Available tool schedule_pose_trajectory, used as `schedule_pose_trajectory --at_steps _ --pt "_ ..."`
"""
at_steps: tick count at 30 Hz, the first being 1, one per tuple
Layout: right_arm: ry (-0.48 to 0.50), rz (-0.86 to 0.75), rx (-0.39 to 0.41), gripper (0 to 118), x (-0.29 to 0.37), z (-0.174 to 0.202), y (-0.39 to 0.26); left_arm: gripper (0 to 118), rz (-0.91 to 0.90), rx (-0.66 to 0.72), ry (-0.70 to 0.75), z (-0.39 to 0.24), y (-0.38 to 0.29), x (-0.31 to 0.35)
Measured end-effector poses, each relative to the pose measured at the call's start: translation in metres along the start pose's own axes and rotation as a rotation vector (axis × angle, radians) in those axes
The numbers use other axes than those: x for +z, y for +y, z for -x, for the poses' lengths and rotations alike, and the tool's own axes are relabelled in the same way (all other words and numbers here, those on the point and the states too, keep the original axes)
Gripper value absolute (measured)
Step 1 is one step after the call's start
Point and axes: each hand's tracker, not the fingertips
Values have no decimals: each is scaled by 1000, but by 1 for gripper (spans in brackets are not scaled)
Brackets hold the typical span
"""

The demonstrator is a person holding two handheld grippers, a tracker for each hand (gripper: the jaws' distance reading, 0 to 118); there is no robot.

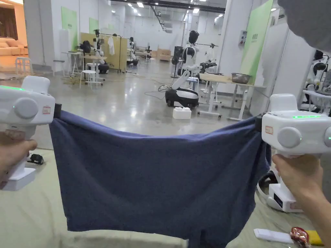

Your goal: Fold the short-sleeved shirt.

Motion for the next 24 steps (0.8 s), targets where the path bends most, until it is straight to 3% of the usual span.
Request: schedule_pose_trajectory --at_steps 10,16,24 --pt "9 60 -4 5 83 -10 -89 5 35 64 -53 18 -102 72" --pt "24 100 39 5 153 -13 -142 5 75 111 -73 34 -165 131" --pt "49 248 48 5 241 -6 -235 5 195 123 -106 47 -263 193"
